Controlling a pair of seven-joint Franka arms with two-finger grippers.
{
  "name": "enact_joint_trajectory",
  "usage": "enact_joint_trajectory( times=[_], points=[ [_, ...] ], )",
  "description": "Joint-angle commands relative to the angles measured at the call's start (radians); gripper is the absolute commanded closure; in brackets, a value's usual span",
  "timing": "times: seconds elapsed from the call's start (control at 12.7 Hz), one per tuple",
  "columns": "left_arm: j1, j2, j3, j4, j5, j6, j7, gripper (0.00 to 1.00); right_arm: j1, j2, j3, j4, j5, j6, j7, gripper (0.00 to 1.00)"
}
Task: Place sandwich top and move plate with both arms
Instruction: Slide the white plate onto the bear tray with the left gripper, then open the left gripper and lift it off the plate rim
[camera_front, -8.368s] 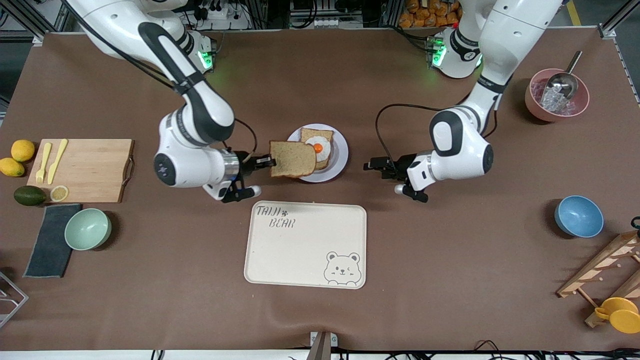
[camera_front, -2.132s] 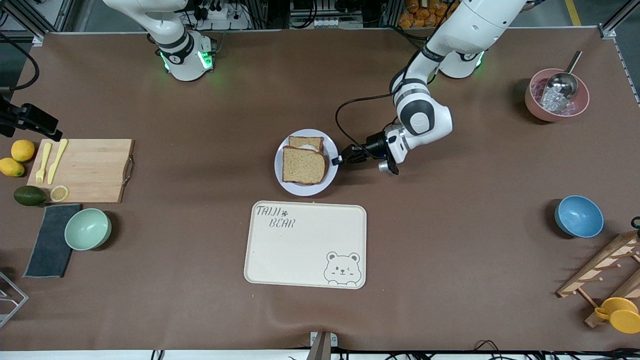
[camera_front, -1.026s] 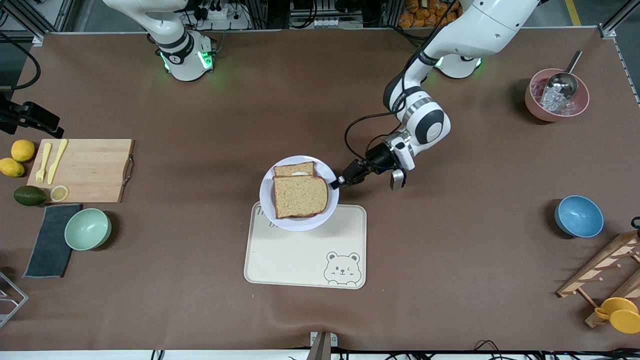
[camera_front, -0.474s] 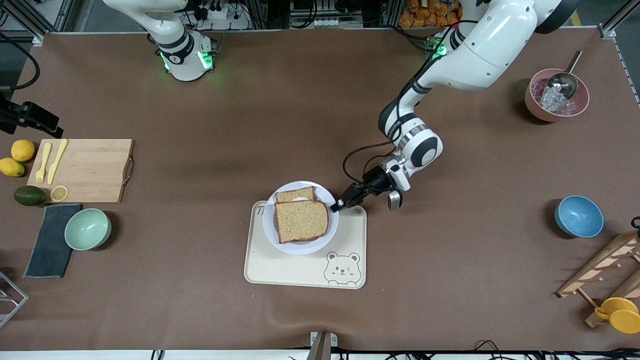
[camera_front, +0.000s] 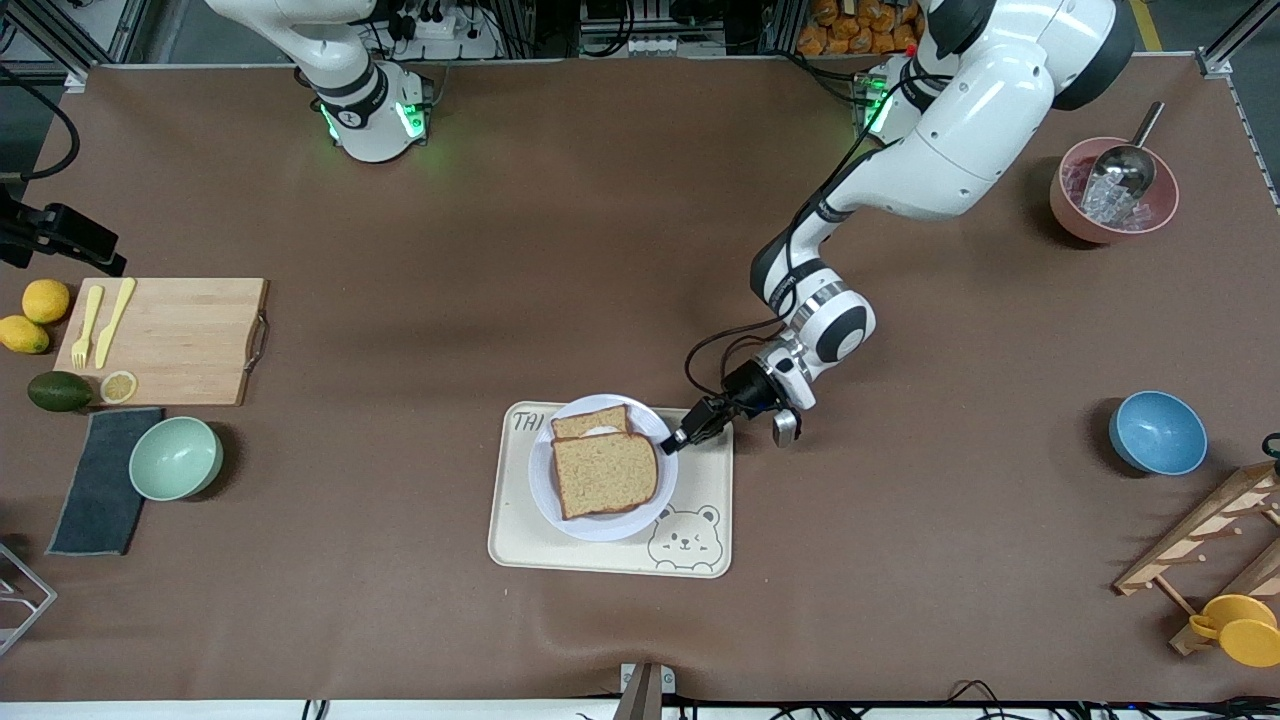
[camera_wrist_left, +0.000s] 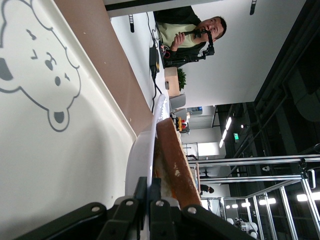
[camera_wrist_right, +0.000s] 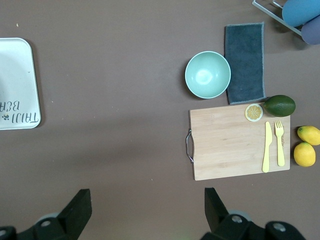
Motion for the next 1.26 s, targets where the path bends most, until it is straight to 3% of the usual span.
enact_joint_trajectory(
  times=[0.0, 0.55, 0.63, 0.71, 0.79, 1.18],
  points=[
    [-0.014, 0.034, 0.014, 0.049, -0.027, -0.016, 0.028, 1.0, -0.006, -0.004, 0.003, 0.002, -0.018, -0.008, -0.004, 0.0],
    [-0.014, 0.117, 0.018, 0.078, -0.035, -0.019, 0.112, 1.0, -0.028, -0.006, 0.003, 0.023, -0.006, -0.009, -0.003, 0.0],
    [-0.014, 0.117, 0.018, 0.078, -0.035, -0.019, 0.126, 0.93, -0.029, -0.006, 0.003, 0.031, -0.006, -0.009, -0.003, 0.0],
    [-0.011, 0.117, 0.018, 0.078, -0.035, -0.019, 0.141, 0.57, -0.029, -0.006, 0.003, 0.033, -0.006, -0.009, -0.003, 0.0],
    [-0.008, 0.116, 0.018, 0.078, -0.035, -0.019, 0.144, 0.03, -0.031, -0.006, 0.003, 0.033, -0.006, -0.009, -0.003, 0.0],
    [0.004, 0.09, 0.02, 0.077, -0.026, -0.016, 0.164, 0.0, -0.037, -0.009, 0.003, 0.033, -0.005, -0.011, -0.007, 0.0]
  ],
)
